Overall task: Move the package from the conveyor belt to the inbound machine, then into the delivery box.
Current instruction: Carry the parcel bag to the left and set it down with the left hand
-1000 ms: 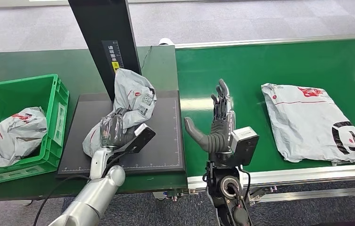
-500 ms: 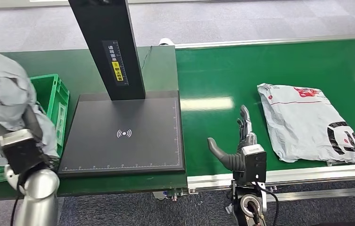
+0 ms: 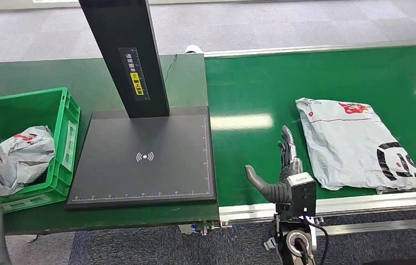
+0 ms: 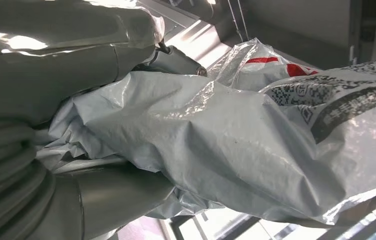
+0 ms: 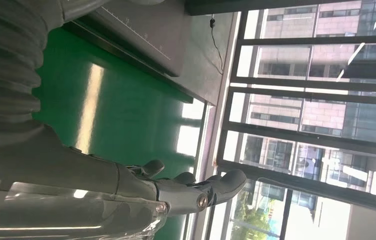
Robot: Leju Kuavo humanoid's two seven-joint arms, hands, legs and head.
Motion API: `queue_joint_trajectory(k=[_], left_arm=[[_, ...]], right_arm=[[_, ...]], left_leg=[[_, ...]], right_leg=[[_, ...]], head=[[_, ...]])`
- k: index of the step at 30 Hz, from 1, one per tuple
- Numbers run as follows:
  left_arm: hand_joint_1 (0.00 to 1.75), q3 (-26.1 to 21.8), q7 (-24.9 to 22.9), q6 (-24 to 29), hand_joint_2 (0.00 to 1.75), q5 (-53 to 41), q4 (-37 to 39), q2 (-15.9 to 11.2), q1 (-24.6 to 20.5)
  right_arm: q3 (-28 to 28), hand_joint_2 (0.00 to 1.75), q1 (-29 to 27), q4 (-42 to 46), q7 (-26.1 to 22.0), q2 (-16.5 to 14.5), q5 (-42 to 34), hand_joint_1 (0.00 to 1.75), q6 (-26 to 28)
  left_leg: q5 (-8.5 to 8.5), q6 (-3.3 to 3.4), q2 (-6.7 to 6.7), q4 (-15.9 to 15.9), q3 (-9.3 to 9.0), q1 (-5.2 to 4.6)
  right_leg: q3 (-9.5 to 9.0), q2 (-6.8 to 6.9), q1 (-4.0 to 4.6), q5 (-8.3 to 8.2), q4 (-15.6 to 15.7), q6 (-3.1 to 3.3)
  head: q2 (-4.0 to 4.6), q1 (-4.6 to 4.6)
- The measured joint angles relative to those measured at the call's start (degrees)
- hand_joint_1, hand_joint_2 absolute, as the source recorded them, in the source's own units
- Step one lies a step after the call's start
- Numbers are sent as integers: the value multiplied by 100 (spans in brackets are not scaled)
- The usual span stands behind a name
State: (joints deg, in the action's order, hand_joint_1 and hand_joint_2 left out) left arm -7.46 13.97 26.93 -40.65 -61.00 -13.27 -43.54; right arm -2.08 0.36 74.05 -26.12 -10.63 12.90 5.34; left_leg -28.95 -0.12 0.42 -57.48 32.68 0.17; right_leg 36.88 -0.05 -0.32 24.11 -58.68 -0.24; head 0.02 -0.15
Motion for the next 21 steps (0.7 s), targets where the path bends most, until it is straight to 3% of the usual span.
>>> queue_joint_trajectory(k=[6,9,13,21], left_arm=[[142,20,-140,-69,175,-190,540,-90,-329],[130,185,-1184,-622,175,-1218,1768,-235,-1055],[144,516,-2345,-1244,175,-2347,2838,-337,-1631],[155,829,-3155,-2742,175,-3034,3877,-333,-2022]], right_arm=[[-1,175,0,0,-5,1,-5,0,-17],[-15,175,0,1,4,-10,1,0,-106],[-50,175,-6,1,36,-24,5,0,-198],[-152,175,-5,0,33,-23,-154,0,-219]], left_leg=[[1,-1,2,-1,-3,0],[4,-1,-24,-3,-12,-1],[4,-2,-10,-2,-14,-1],[5,-3,-11,-2,-13,-1]], right_leg=[[7,-3,1,0,0,1],[18,15,2,0,2,1],[19,5,0,-1,0,1],[21,5,2,-1,-1,1]], head=[[-1,-1],[-1,-4],[0,-3],[0,-3]])
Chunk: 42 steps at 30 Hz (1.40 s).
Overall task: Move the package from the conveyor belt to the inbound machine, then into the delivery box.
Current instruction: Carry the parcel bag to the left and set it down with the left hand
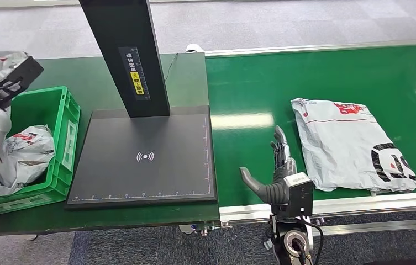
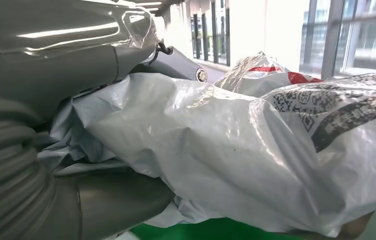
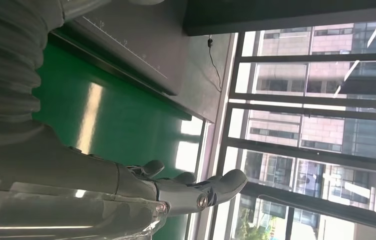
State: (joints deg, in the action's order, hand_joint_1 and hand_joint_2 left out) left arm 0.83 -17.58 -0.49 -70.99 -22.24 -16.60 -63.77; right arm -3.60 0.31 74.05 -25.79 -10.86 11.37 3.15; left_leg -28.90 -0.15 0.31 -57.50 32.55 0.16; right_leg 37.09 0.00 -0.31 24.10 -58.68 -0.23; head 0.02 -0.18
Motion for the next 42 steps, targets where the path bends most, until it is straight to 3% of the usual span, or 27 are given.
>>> queue_joint_trajectory(k=[2,4,7,8,16,24,30,34,36,38,42], left_arm=[[156,11,-25,-188,175,-70,110,19,-21],[138,15,-11,-345,175,-100,198,49,-25],[27,15,69,-558,175,-93,297,106,-20],[0,14,112,-629,175,-73,320,123,-21],[0,-200,683,-898,175,407,399,254,-27],[0,-355,764,-909,175,472,399,307,-37],[0,-531,1091,-850,175,682,398,319,-111],[0,-725,1466,-555,175,968,354,314,-151],[0,-878,1901,-161,175,1268,280,322,-86],[0,-1096,2625,399,175,1767,128,394,130],[0,-1640,4375,1178,175,3286,-571,841,1140]], right_arm=[[-17,175,1,0,0,0,-17,0,0],[-29,175,3,0,0,-1,-30,0,0],[-43,175,5,0,0,-2,-40,0,0],[-46,175,5,0,0,-2,-41,0,0],[-55,175,6,-2,0,0,-66,0,0],[-55,175,5,-2,0,0,-66,0,0],[-55,175,4,-2,2,0,-69,0,6],[-46,0,-20,-2,4,0,-86,0,26],[-38,87,-49,-2,-1,-3,-118,0,58],[-28,175,-79,-2,-50,-28,-125,0,205],[-16,175,-101,26,-150,-153,-82,0,695]], left_leg=[[0,0,0,0,0,0],[0,0,0,0,0,0],[0,0,-1,0,1,0],[0,0,-2,0,1,0],[0,0,-2,0,1,0],[0,0,-2,0,1,0],[0,0,-2,0,1,0],[0,0,-1,0,1,0],[0,0,0,0,1,0],[-1,-1,1,1,-2,-2],[-3,0,2,1,-8,-12]], right_leg=[[0,0,0,0,1,0],[0,1,-1,0,1,0],[-1,1,-1,0,1,0],[-1,1,-1,0,1,0],[0,1,0,0,1,0],[-1,1,0,0,1,0],[-1,1,0,0,0,0],[0,0,0,0,0,0],[0,0,-1,0,1,0],[0,0,-2,0,2,0],[-4,-1,-8,3,4,-1]], head=[[0,1],[0,1],[-1,0],[-1,0],[-1,0],[-1,1],[-1,1],[-1,-1],[-1,-1],[-1,0],[-1,2]])
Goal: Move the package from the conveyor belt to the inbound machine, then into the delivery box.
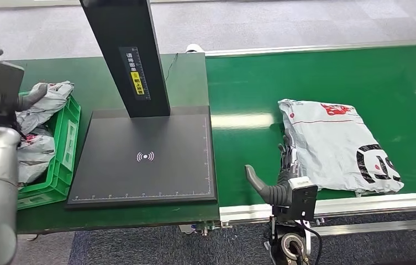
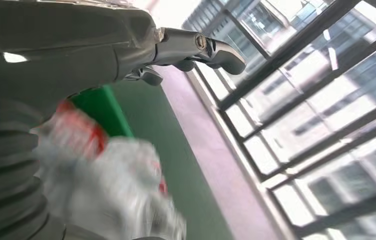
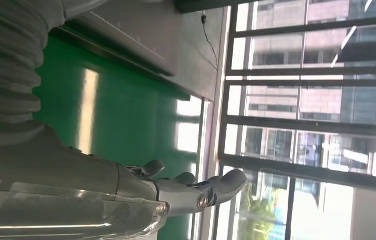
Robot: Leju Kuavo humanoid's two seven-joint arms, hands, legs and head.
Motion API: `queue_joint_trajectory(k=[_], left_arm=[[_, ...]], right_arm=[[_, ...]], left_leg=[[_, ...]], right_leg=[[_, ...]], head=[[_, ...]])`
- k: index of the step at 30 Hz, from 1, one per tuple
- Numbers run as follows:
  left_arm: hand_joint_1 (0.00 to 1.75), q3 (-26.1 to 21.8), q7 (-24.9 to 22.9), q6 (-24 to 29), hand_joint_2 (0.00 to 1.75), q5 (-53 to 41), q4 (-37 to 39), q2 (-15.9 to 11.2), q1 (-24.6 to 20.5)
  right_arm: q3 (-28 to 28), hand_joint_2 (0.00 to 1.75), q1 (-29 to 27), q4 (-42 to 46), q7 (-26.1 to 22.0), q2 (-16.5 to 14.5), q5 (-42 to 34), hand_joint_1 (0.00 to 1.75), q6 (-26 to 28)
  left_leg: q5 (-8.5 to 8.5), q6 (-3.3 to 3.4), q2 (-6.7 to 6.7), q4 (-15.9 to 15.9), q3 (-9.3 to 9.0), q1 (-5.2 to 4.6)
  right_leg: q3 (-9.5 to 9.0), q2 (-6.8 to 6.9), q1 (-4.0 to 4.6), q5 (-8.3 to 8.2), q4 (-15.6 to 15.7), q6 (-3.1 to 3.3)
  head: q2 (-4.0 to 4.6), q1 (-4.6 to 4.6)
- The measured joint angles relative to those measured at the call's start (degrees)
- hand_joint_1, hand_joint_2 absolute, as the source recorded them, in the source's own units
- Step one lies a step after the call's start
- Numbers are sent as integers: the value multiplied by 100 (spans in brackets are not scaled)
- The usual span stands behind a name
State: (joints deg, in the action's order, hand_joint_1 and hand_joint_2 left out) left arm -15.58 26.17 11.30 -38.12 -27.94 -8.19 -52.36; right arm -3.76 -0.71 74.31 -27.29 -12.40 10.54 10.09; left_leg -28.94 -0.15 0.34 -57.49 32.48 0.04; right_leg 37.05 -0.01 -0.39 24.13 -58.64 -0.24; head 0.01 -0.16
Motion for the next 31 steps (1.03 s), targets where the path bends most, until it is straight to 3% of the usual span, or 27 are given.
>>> queue_joint_trajectory(k=[4,8,11,21,31], left_arm=[[0,11,551,192,175,1272,-1367,702,1678],[0,517,677,356,175,1765,-2868,1373,3371],[0,991,698,391,175,1796,-3608,1740,4284],[0,1830,546,278,175,1777,-4708,2276,5519],[0,2088,523,293,175,1852,-5221,2357,6027]], right_arm=[[15,175,-6,70,-3,-116,-107,0,193],[96,175,-69,97,-73,-242,-123,0,413],[157,175,-137,156,-123,-337,-26,0,575],[186,175,-316,225,-6,-500,443,0,740],[177,175,-313,98,-41,-500,390,0,728]], left_leg=[[-11,4,13,0,-3,-4],[-29,14,13,-1,-5,-7],[-33,16,-5,-1,2,-7],[-38,18,-2,1,-2,-2],[-38,18,-4,2,-3,1]], right_leg=[[-3,-12,-5,3,3,-4],[-6,-14,-8,19,9,-26],[-7,-1,-9,29,10,-35],[-12,-3,-6,29,8,-34],[-17,-1,-6,30,8,-33]], head=[[0,-1],[1,-1],[0,-3],[1,-1],[0,0]])
